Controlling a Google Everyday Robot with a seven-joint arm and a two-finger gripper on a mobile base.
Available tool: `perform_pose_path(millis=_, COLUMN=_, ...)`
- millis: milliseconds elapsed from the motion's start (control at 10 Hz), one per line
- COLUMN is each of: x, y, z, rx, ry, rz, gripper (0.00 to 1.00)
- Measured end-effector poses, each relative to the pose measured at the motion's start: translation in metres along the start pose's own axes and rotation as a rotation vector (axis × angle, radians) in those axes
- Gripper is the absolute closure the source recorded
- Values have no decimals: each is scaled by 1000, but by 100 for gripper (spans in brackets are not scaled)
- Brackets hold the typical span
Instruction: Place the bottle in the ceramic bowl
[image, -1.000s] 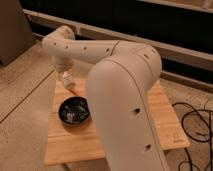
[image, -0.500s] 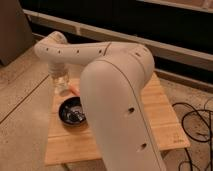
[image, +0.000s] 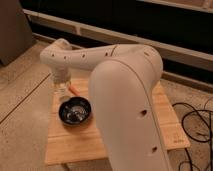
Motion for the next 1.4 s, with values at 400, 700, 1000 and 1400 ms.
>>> perform_pose_path(millis=400, x=32, y=-24, z=27, rx=55, ry=25, rz=34, gripper=100)
perform_pose_path(millis=700, x=48, y=-29, z=49, rx=99, ry=62, rz=32, gripper=100)
perform_pose_path(millis=1000, x=54, y=-28, z=64, rx=125, ry=88, rz=14, gripper=100)
perform_pose_path(millis=1400, x=54, y=-24, z=64, rx=128, ry=86, rz=-5, gripper=100)
